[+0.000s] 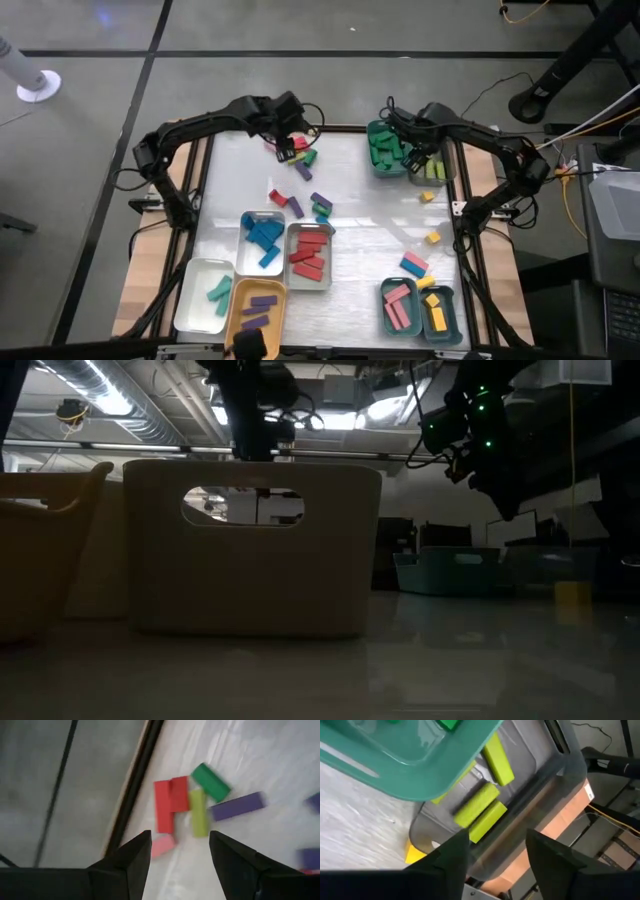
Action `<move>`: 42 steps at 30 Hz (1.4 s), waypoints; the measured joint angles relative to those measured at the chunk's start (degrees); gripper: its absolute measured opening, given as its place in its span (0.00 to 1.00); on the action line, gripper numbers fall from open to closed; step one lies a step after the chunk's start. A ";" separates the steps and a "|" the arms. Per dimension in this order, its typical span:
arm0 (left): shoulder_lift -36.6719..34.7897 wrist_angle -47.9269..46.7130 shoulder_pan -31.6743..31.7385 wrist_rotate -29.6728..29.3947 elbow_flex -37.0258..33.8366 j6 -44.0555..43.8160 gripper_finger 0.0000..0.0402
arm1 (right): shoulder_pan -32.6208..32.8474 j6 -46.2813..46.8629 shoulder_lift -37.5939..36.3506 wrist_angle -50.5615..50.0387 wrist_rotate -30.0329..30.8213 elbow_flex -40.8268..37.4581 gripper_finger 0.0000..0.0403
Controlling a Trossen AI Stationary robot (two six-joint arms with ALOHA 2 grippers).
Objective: Sort blocks
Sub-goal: Put the pink block into the bottom green bin
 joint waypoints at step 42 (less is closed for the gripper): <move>22.12 -1.54 13.83 4.35 -0.04 43.89 0.47 | 0.04 0.01 -0.02 6.00 -5.85 0.00 0.48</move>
